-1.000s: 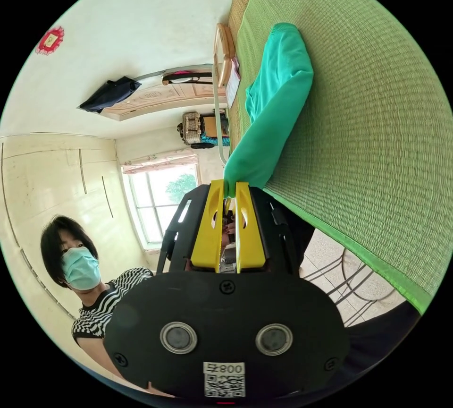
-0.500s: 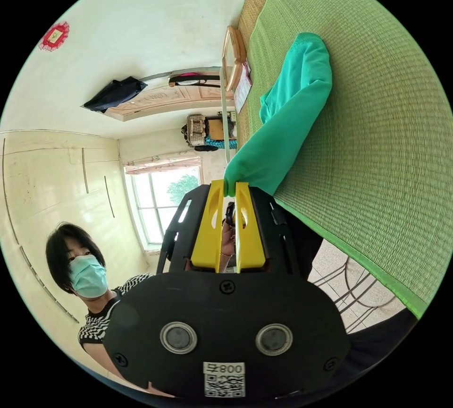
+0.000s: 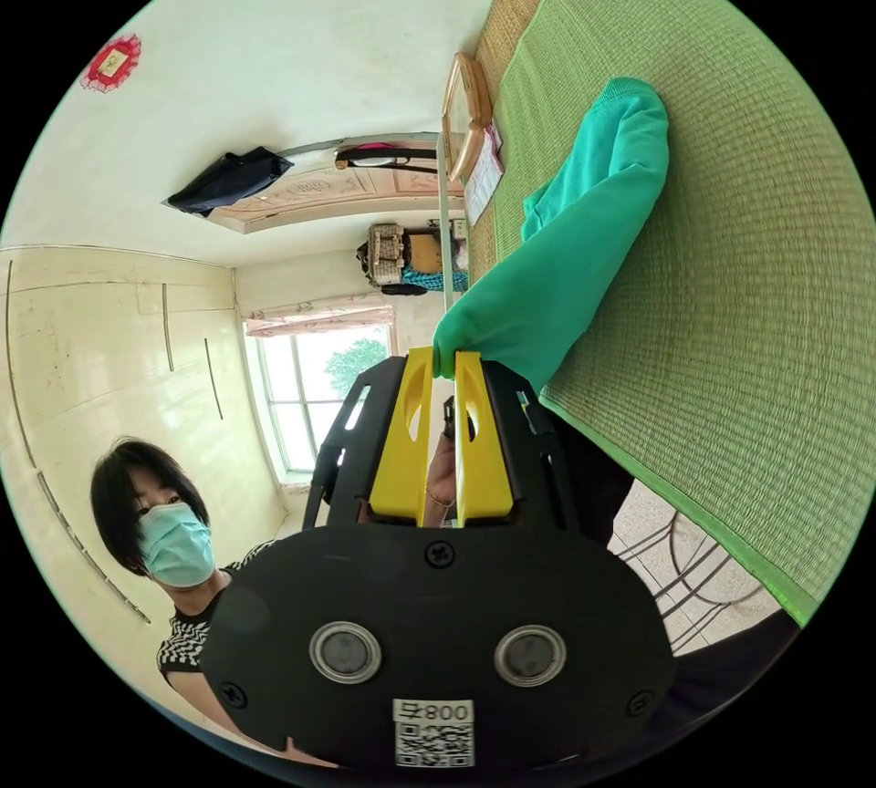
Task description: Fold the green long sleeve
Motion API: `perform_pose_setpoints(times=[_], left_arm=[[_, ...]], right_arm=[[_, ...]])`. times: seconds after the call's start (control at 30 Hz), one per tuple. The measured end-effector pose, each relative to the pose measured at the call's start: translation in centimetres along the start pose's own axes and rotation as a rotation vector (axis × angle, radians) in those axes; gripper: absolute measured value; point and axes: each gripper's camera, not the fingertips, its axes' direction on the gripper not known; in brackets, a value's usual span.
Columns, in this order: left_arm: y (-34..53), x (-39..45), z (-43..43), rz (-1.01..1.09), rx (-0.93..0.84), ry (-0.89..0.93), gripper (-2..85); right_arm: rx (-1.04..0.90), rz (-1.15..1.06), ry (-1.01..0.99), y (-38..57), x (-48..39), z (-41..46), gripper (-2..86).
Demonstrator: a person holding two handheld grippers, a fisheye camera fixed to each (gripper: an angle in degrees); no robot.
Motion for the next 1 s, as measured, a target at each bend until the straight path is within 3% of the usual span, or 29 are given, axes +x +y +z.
perform_pose_setpoints(times=[0.53,0.67,1.0], left_arm=[[2.1,0.4,6.0,-0.101,-0.038,0.138,18.9],[2.8,-0.6,7.4,-0.140,0.078,0.120,17.3],[3.7,-0.9,12.9,-0.126,0.165,0.052,11.1]], right_arm=[[0.005,-0.016,0.000,2.5,-3.2,-0.3,2.2],[0.006,-0.018,-0.006,3.6,-4.0,-0.6,2.1],[0.007,-0.012,0.015,6.8,-5.3,-2.1,2.2]])
